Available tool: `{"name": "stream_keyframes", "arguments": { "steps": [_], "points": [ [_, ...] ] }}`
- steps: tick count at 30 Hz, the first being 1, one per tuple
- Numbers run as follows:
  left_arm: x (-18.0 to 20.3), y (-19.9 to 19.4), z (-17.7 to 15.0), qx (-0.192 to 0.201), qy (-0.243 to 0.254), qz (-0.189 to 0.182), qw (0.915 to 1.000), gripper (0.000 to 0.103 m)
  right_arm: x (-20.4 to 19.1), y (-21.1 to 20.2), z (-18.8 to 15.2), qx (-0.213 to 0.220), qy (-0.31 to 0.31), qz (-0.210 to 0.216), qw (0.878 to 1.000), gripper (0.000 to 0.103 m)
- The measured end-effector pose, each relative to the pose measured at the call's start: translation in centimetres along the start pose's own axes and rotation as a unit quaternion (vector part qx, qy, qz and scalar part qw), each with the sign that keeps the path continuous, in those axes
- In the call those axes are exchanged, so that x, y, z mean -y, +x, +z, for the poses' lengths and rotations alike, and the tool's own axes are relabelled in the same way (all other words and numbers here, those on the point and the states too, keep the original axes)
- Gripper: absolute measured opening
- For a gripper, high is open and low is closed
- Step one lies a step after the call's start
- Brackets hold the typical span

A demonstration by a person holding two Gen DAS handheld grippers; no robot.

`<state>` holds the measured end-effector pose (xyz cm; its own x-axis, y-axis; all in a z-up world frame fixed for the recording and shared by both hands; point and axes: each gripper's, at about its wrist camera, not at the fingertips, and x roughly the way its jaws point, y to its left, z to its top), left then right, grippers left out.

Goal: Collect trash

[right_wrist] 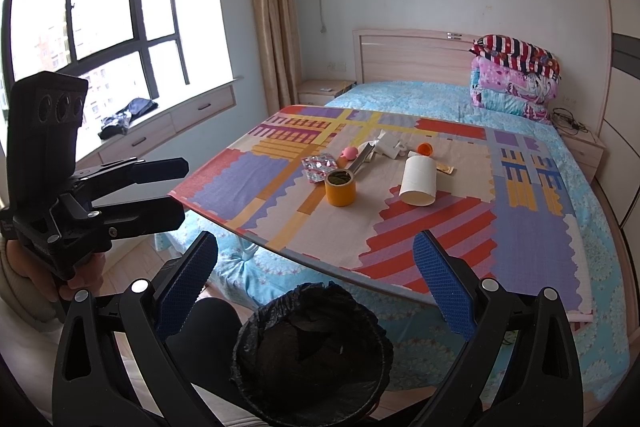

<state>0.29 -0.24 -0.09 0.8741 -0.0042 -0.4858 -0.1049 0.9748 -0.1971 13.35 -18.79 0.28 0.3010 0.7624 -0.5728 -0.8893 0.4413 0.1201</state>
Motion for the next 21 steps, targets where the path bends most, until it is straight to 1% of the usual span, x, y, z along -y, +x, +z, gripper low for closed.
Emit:
{"name": "stream_keyframes", "arguments": {
  "steps": [7, 11, 18, 21],
  "points": [
    [-0.5, 0.8, 0.1, -0.003, -0.006, -0.003, 1.0000, 0.095, 0.7, 0.9, 0.3, -0.006, 0.004, 0.000, 1.000, 0.099],
    [-1.1, 1.7, 0.3, -0.009, -0.010, 0.002, 0.9999, 0.095, 1.4, 1.9, 0.5, -0.011, 0.005, -0.003, 1.000, 0.099],
    [-3.1, 4.4, 1.1, -0.024, -0.007, 0.028, 0.9993, 0.095, 3.3, 4.7, 1.5, -0.025, -0.001, -0.017, 1.000, 0.099],
    [-4.3, 6.6, 1.3, -0.031, -0.003, 0.040, 0.9987, 0.095, 4.3, 6.3, 2.1, -0.033, -0.003, -0.027, 0.999, 0.099]
  ]
}}
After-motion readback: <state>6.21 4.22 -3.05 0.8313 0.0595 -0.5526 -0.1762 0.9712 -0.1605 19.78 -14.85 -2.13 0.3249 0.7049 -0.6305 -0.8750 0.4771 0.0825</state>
